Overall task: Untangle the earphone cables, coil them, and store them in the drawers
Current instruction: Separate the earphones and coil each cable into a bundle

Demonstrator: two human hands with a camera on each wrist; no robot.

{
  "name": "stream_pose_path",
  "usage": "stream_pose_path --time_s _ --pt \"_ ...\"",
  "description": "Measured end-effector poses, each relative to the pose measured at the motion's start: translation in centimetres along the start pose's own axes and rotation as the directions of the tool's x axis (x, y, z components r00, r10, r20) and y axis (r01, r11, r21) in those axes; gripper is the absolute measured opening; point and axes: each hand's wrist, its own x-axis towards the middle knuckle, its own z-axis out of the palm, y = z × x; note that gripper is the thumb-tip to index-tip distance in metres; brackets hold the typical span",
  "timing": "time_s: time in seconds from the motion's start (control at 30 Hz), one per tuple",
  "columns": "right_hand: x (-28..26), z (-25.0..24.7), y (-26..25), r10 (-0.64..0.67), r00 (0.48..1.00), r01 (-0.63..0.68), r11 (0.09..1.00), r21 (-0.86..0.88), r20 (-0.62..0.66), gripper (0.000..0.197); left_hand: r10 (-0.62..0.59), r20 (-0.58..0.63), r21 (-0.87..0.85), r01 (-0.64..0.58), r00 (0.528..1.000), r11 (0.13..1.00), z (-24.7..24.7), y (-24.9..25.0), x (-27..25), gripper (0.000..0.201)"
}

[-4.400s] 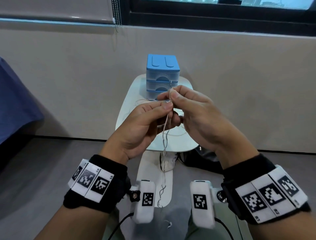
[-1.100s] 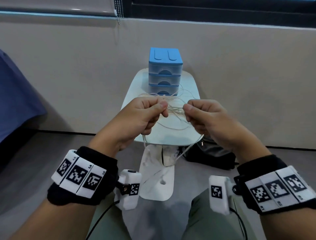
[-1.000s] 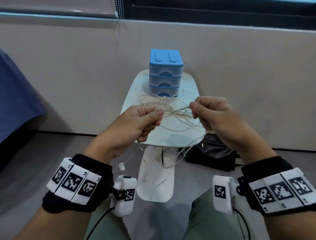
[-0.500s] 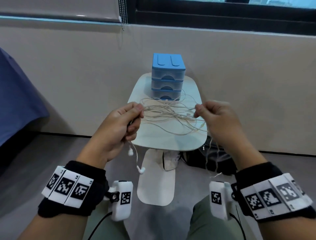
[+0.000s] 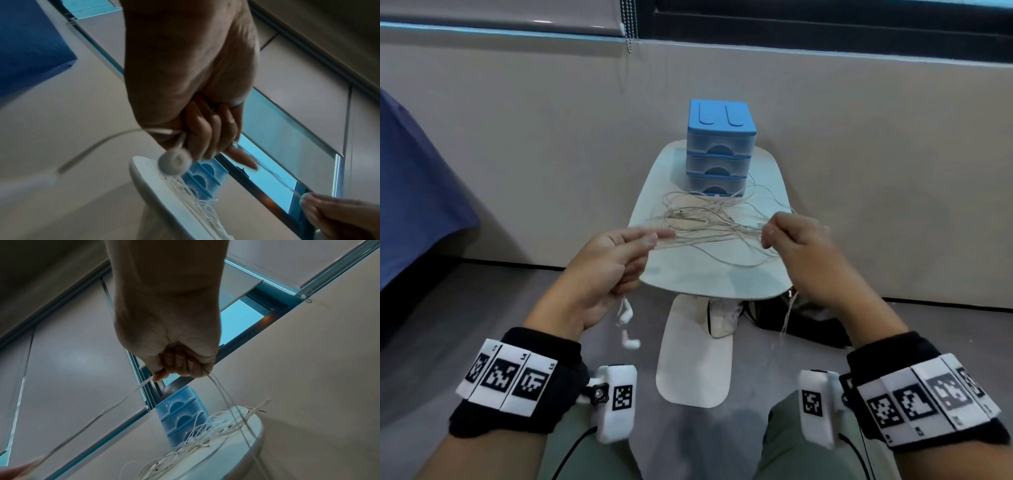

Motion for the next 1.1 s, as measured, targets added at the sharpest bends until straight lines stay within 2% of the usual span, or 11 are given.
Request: stream_pose_path --time_s 0.1,0.2,0.27,0.4,0.53,0.67,0.77,0.87,0.93,1.03,1.1 --pt "0.1 -0.6 0.5 0.014 0.998 -0.014 1.0 -0.003 -0.068 0.031 -0.127 0.125 0.081 0.118 0.984 0.99 -0.1 -0.4 -0.6 0.038" --pt "-0.4 -0.1 1.1 0.033 0.999 -0.033 0.999 -0.038 -0.012 0.031 -0.096 0.164 -0.135 0.119 0.982 0.984 -0.2 0.3 -0.8 0.038" --pt "-1.1 1.0 1.0 0.042 0.991 -0.033 0.997 -0.067 0.128 0.032 -0.016 0.138 -0.293 0.057 0.99 0.954 0.0 1.1 -0.5 0.031" --pt "-2.7 3.3 -1.2 -0.047 0.89 0.059 0.998 -0.011 0.454 0.032 0.067 0.101 -0.422 -0.019 0.993 0.906 1.0 2.3 0.7 0.035" --pt "-3.5 3.8 -4.5 -0.179 0.807 0.165 0.983 0.077 0.562 0.03 0.063 -0.023 -0.339 -0.067 0.998 0.938 2.3 1.9 1.7 0.034" --pt "-3.2 3.1 -6.7 -0.223 0.746 0.203 0.974 0.105 0.627 0.026 0.057 -0.042 -0.463 -0.07 0.998 0.884 3.9 1.4 2.0 0.026" --pt "-1.7 2.2 -7.6 -0.281 0.783 0.239 0.96 0.148 0.556 0.024 0.083 0.005 -0.406 -0.074 0.997 0.911 4.6 1.8 1.5 0.024" --pt "0.7 0.2 -8.2 -0.289 0.852 0.212 0.953 0.215 0.437 0.026 0.159 0.048 -0.089 -0.154 0.986 0.984 5.1 3.1 1.0 0.022" --pt "2.3 -1.3 -8.6 -0.291 0.885 0.232 0.953 0.195 0.365 0.027 0.208 0.134 0.095 -0.221 0.969 0.971 5.4 4.4 0.5 0.024" --pt "3.7 -2.6 -8.6 -0.275 0.931 0.228 0.952 0.203 0.242 0.031 0.211 0.204 0.048 -0.225 0.956 0.973 6.1 6.5 -0.2 0.044" --pt "4.5 -2.7 -8.3 -0.232 0.957 0.187 0.952 0.241 0.172 0.033 0.222 0.206 -0.025 -0.222 0.953 0.975 6.8 7.7 -0.2 0.046"
